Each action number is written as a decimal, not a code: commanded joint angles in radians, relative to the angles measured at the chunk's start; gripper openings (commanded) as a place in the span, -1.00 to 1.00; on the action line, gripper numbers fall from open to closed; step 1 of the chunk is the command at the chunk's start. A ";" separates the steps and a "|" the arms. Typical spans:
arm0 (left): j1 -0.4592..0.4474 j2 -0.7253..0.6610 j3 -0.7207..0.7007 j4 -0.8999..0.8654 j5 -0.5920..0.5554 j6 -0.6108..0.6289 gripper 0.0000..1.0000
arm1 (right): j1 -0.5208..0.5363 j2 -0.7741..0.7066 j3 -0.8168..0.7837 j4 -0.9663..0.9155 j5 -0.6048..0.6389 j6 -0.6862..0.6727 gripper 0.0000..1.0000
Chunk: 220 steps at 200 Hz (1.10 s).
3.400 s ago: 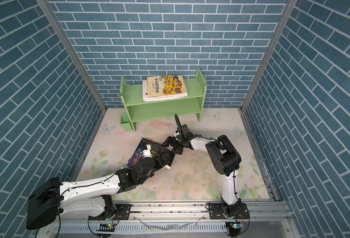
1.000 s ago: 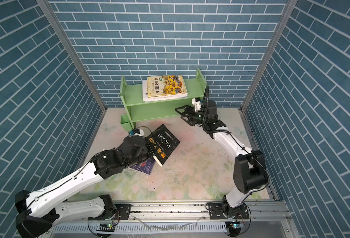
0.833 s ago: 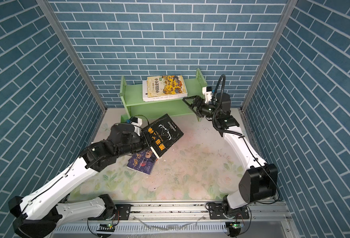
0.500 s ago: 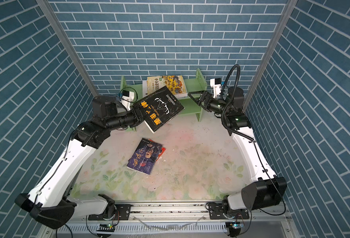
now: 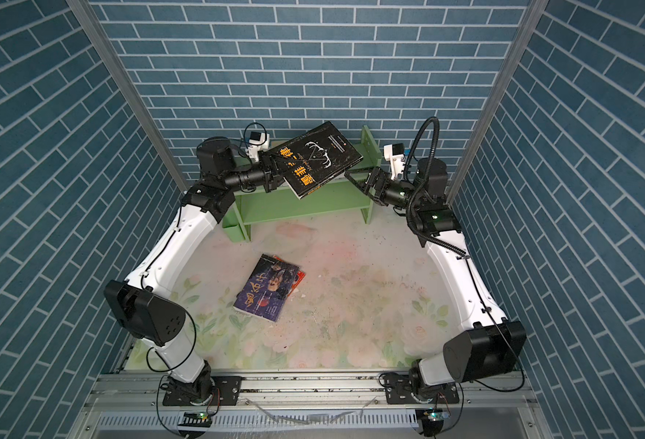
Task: Stacking books/files
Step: Pick up the book at the center of the table.
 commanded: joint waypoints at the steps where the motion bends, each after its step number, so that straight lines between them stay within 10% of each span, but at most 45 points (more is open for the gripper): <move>1: 0.003 -0.015 0.067 0.145 0.079 -0.039 -1.00 | -0.002 0.025 0.032 0.038 -0.014 0.021 0.97; 129: 0.001 -0.042 0.016 0.144 0.153 -0.065 -1.00 | -0.001 0.100 0.096 0.284 0.030 0.190 0.89; 220: 0.001 -0.040 0.018 0.163 0.205 -0.077 -1.00 | 0.002 0.164 0.146 0.270 0.077 0.231 0.21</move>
